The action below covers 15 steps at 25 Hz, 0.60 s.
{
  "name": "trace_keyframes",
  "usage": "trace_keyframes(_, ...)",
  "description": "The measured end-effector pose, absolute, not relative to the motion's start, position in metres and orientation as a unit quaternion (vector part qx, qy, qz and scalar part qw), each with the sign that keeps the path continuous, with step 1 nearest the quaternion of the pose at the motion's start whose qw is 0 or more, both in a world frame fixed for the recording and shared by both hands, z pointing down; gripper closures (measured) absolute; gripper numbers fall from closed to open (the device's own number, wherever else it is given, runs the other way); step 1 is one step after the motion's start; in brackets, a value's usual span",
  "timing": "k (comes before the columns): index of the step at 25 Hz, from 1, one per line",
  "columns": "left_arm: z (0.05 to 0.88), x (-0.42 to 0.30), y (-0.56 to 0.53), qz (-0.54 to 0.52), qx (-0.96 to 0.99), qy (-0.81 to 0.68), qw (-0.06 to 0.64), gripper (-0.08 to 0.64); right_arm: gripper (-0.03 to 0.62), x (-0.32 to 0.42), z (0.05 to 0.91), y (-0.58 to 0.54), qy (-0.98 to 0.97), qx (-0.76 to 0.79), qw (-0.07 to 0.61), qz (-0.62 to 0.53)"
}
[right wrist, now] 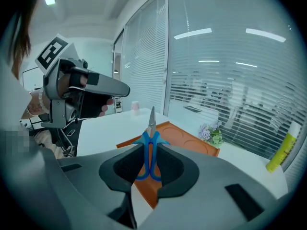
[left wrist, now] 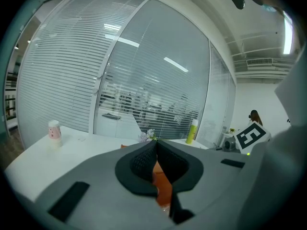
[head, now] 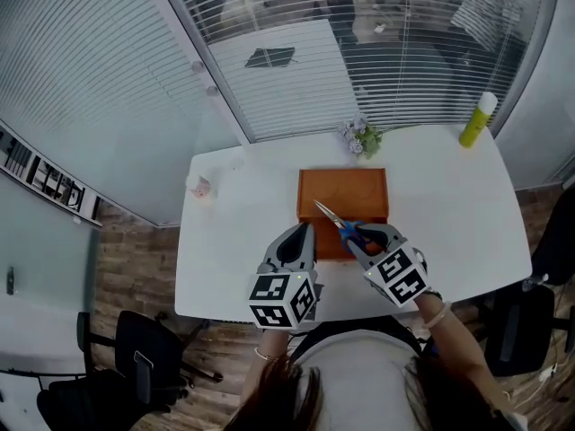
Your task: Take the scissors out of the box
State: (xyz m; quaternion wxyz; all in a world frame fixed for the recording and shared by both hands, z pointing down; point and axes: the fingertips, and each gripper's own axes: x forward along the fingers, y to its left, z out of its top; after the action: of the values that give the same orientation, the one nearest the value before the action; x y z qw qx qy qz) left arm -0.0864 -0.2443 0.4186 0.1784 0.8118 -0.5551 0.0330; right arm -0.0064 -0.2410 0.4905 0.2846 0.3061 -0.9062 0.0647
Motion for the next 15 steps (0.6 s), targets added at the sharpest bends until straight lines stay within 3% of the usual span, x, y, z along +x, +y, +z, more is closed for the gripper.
trace_keyframes(15, 0.399, -0.078, -0.222, 0.026, 0.827, -0.538, 0.158, 0.54, 0.482, 0.011, 0.455, -0.216, -0.911, 0.349, 0.207, 0.076)
